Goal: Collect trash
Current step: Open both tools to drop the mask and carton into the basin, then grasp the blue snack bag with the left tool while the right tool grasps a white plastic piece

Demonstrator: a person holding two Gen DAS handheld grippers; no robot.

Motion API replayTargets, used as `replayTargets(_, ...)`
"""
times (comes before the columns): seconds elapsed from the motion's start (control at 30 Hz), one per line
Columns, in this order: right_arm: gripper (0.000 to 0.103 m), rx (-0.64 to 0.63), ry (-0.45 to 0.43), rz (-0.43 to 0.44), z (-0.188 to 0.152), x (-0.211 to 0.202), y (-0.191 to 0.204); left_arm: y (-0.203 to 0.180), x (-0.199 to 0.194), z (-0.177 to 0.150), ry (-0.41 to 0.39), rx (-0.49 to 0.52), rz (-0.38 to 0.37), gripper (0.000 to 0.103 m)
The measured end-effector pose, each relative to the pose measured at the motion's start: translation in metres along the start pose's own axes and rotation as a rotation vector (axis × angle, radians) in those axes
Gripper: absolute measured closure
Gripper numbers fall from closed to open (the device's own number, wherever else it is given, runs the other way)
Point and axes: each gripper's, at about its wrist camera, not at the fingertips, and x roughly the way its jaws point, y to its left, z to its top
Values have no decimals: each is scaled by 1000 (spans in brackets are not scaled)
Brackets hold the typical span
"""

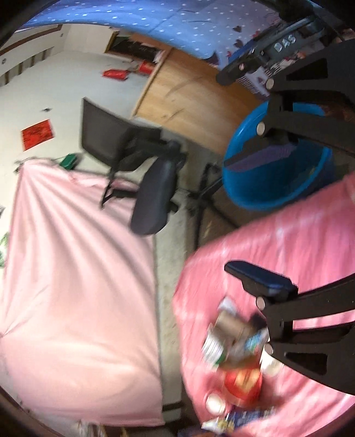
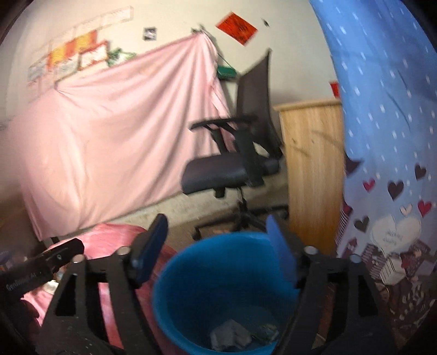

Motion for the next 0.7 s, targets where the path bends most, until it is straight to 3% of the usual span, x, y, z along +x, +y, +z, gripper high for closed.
replayTargets(0.03,0,-7,-22,20,2,-4,7,6,-7,1,-20,-3,16,25)
replayTargets(0.17,0,-22,-106,134,8,-22,35,35,-48,-2,-146,-9,74,12)
replayTargets(0.2,0,-26,-122,157,9,-25,44,41,-59,-3,-180,-5,101,3)
replayTargets(0.3,0,-46,-154,207,11,-33,67,61,-91,-7,-270,6,180,1)
replayTargets(0.7,0,-216,-300,407,-5,-69,171,131,-160,-28,-385,23,395,1)
